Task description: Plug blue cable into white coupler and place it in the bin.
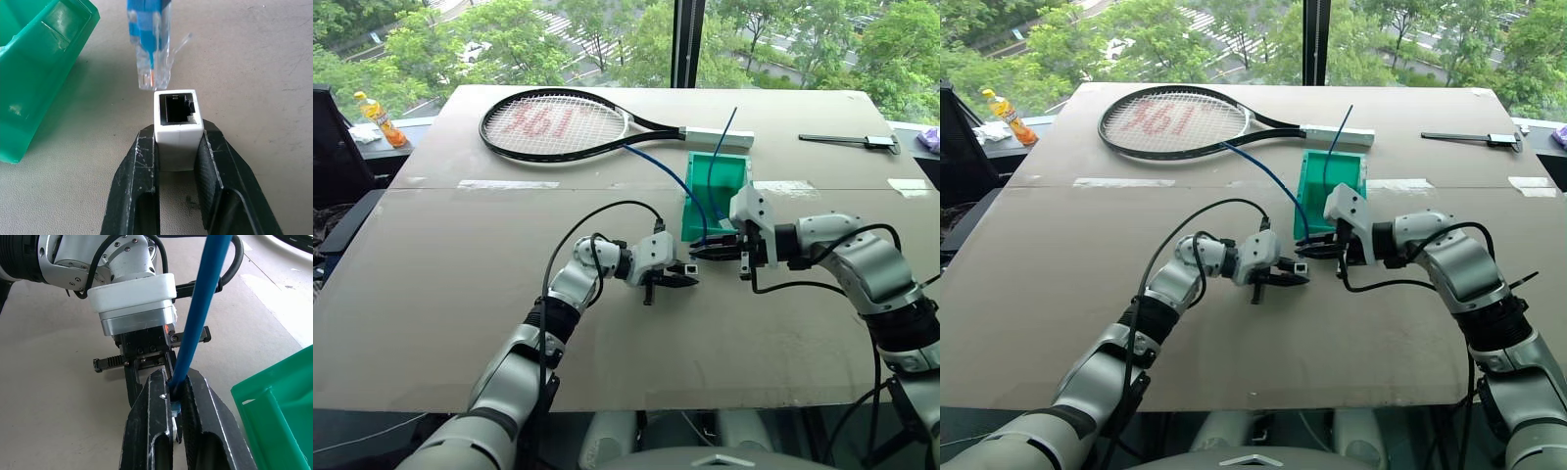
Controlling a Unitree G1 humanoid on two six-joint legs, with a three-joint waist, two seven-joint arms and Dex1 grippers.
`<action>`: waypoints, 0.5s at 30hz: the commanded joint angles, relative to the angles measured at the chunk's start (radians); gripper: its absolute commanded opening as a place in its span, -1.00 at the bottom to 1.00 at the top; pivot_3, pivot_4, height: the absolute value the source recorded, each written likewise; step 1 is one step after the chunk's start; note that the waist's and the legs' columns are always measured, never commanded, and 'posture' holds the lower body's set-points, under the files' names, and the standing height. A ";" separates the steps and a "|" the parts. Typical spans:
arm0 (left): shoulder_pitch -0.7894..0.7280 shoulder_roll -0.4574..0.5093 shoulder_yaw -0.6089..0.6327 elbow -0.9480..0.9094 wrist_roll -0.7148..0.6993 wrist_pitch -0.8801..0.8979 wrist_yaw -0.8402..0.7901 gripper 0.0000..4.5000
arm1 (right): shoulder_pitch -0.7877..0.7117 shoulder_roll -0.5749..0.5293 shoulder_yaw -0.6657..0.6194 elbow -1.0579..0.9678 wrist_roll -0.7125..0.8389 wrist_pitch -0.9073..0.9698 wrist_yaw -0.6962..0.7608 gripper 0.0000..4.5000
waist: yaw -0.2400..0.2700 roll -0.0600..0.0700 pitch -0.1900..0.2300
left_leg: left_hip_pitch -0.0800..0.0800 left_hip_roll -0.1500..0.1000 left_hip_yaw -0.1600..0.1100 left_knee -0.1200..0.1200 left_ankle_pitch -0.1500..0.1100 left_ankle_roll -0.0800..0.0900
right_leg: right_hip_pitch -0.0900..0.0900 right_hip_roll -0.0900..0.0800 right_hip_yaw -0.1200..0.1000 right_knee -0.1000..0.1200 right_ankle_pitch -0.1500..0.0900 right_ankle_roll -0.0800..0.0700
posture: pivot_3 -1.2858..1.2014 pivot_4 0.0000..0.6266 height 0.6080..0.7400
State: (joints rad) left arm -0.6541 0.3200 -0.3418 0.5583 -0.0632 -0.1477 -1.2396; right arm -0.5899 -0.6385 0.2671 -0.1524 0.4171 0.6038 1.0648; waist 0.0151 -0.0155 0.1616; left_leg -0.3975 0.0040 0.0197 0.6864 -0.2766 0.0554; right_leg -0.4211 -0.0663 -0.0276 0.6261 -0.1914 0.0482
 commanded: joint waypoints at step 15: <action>0.007 0.000 -0.007 0.021 0.032 0.000 0.020 -0.84 | 0.024 0.036 0.017 0.016 -0.062 -0.045 0.026 -1.00 | 0.000 0.000 0.000 | 0.000 0.000 0.000 0.000 0.000 0.000 | 0.000 0.000 0.000 0.000 0.000 0.000 | 0.03 -0.52 1.00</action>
State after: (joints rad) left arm -0.6539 0.3190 -0.3417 0.5603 -0.0616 -0.1510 -1.2369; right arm -0.5584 -0.6043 0.2767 -0.1367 0.3618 0.5748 1.0841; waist 0.0149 -0.0155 0.1613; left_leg -0.3971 0.0037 0.0197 0.6866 -0.2766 0.0554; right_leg -0.4206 -0.0664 -0.0278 0.6261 -0.1914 0.0483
